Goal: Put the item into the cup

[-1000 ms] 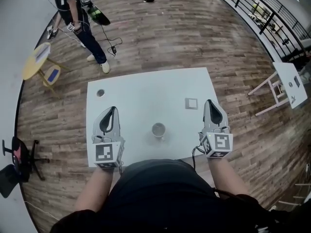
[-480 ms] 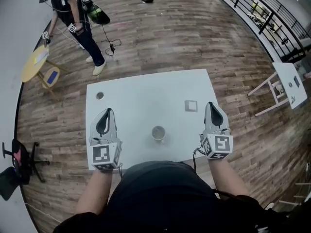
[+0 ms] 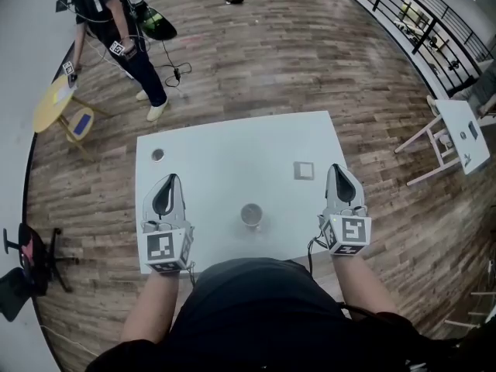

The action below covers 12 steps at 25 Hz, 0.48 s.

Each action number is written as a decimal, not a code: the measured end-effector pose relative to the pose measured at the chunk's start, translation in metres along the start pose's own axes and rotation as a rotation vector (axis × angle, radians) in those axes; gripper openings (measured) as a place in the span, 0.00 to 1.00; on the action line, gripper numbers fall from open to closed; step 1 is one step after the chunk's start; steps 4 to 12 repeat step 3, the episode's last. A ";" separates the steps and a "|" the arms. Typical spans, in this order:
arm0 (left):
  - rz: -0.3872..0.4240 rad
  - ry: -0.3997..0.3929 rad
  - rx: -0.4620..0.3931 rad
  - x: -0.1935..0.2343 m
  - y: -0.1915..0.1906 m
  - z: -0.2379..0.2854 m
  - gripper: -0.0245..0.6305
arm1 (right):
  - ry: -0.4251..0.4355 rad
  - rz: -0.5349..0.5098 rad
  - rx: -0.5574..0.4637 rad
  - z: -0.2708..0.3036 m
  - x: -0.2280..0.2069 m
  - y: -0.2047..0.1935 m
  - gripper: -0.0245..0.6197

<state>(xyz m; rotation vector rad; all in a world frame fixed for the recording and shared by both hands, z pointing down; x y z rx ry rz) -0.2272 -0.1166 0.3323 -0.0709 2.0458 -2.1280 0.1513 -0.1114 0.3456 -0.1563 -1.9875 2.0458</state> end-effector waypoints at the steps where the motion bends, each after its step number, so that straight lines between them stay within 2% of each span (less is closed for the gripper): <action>1: 0.000 -0.003 0.001 -0.001 0.000 0.000 0.05 | 0.001 0.000 0.001 0.000 0.000 0.000 0.04; 12: 0.010 -0.006 0.004 -0.001 -0.002 0.001 0.05 | 0.002 -0.001 0.002 0.000 0.001 -0.001 0.04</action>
Point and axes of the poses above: the fingertips, and each gripper's own axes: z forward along the fingers, x to its left, y out of its top, the point moved 5 cm from there along -z, backward along the fingers, and after that the axes turned 7 degrees about y, right-handed, at the moved point
